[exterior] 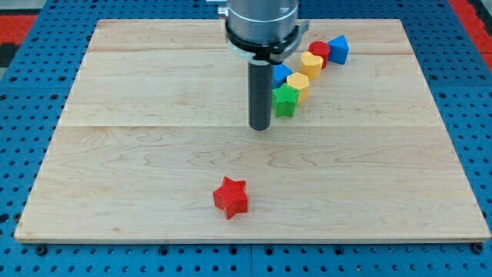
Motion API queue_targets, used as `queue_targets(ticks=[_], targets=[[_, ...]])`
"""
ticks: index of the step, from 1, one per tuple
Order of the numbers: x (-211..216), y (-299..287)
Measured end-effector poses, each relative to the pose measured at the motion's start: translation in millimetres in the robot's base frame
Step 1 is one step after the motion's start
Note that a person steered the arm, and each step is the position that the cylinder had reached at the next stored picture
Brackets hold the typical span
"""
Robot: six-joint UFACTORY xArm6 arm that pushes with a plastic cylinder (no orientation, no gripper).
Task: Slightly push a group of blocks upward
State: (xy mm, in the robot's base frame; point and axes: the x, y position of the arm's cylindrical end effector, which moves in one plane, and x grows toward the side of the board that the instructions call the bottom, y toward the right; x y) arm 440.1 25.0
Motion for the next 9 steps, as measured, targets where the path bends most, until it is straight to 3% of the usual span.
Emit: queue_targets(ticks=[2, 5, 9], targets=[[-13, 51], [-42, 54], [-32, 24]])
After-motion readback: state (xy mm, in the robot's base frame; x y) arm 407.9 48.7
